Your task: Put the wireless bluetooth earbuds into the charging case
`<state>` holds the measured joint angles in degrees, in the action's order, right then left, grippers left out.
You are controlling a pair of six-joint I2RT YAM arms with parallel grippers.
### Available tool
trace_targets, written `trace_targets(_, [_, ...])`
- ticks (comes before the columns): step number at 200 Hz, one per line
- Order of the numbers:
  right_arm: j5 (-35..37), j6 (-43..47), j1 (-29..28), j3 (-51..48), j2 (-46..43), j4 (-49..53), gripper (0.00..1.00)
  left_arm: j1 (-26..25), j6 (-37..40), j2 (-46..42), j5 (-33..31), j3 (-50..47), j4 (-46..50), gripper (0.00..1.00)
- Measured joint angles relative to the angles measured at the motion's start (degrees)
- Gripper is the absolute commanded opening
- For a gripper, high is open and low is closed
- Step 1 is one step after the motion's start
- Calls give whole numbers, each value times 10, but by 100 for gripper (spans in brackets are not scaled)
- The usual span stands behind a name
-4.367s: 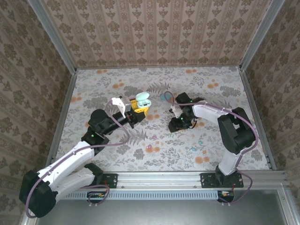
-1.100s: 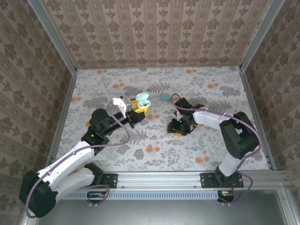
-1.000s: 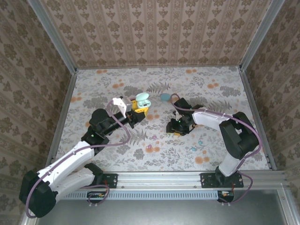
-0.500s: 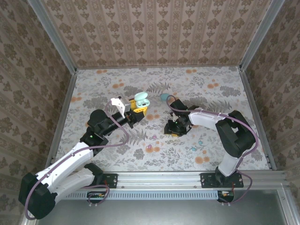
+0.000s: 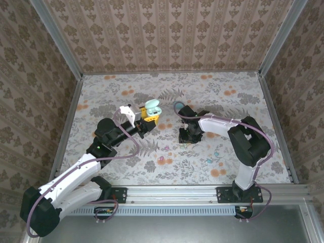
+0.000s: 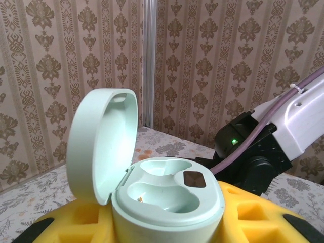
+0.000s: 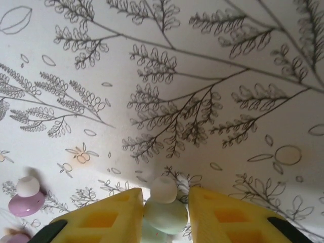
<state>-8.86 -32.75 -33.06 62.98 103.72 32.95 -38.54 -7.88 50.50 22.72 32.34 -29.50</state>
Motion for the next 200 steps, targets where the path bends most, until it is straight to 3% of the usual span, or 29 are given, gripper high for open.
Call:
trace_targets(90, [19, 14, 22, -17, -15, 7, 25, 0, 0, 0, -1, 0, 6, 34])
trace_targets(144, [27, -10, 78, -103, -91, 4, 39, 0, 0, 2, -1, 0, 4, 33])
trace_targets(200, [16, -16, 80, -113, -109, 5, 45, 0, 0, 12, -1, 0, 3, 33])
